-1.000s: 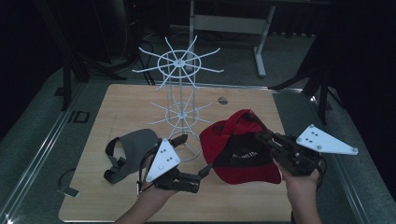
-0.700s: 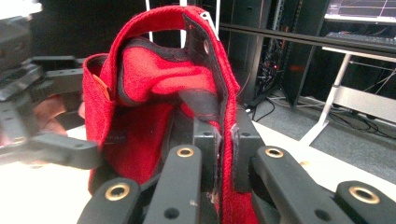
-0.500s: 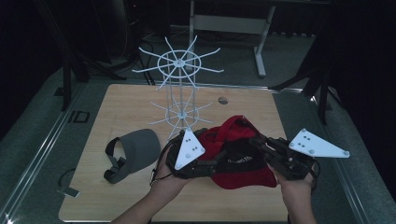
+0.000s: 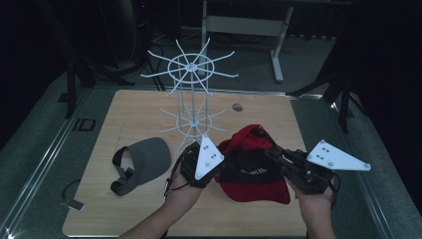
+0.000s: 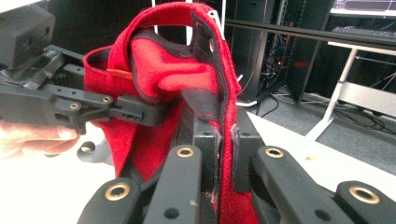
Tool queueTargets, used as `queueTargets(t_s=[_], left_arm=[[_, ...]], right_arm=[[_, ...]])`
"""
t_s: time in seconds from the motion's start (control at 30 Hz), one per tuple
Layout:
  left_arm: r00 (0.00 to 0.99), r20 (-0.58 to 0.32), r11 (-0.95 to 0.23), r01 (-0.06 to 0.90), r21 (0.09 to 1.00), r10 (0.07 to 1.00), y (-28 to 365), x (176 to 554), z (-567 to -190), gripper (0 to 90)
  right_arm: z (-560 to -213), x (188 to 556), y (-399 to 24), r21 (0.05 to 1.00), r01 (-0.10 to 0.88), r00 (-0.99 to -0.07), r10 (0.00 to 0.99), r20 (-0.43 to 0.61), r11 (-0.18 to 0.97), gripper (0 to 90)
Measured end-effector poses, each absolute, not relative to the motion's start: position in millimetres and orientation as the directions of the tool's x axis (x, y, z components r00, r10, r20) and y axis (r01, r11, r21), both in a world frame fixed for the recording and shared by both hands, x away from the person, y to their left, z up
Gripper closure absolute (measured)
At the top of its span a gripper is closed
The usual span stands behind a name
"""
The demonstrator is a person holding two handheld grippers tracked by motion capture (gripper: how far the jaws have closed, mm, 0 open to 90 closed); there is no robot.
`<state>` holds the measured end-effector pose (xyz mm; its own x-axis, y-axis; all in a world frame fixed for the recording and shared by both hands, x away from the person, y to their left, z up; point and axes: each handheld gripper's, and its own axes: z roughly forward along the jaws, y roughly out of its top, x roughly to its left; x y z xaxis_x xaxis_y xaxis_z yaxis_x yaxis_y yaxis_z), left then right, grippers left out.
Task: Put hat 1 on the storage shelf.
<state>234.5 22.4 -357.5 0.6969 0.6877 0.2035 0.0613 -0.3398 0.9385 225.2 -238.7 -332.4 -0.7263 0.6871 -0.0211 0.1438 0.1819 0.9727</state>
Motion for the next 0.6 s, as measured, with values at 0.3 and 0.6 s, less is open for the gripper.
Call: queueTargets(t_s=[0.3,0.6], left_arm=[[0.701,0.221,-0.340,0.033,0.940,0.678,16.9,235.2,-350.2,86.5],[0.718,0.210,-0.322,0.020,0.947,0.663,11.5,233.2,-342.5,86.7]], right_arm=[[-341.4,212.8,-248.9,0.976,0.141,-0.724,0.690,-0.011,0.163,83.6],[-349.2,204.1,-258.1,0.974,0.162,-0.731,0.682,0.010,0.159,80.9]])
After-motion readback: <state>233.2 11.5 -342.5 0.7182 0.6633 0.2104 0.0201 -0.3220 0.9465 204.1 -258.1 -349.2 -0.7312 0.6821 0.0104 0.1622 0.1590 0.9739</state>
